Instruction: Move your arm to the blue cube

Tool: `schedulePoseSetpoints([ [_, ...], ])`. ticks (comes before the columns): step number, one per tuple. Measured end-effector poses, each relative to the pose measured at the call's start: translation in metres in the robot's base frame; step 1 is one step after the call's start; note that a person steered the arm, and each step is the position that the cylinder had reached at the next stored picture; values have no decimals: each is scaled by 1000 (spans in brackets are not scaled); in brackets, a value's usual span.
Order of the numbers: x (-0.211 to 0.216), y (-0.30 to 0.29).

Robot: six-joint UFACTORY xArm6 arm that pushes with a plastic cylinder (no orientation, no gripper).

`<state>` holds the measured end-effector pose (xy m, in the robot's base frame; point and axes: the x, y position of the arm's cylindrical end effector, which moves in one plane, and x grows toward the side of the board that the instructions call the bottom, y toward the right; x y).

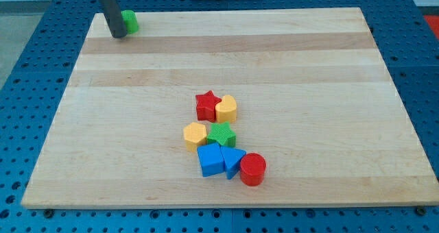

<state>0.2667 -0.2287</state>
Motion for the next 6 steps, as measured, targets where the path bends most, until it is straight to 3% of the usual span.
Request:
schedulePoseSetpoints([
  [1, 38, 0],
  [3, 163, 17],
  [5, 277, 80],
  [6, 306, 121],
])
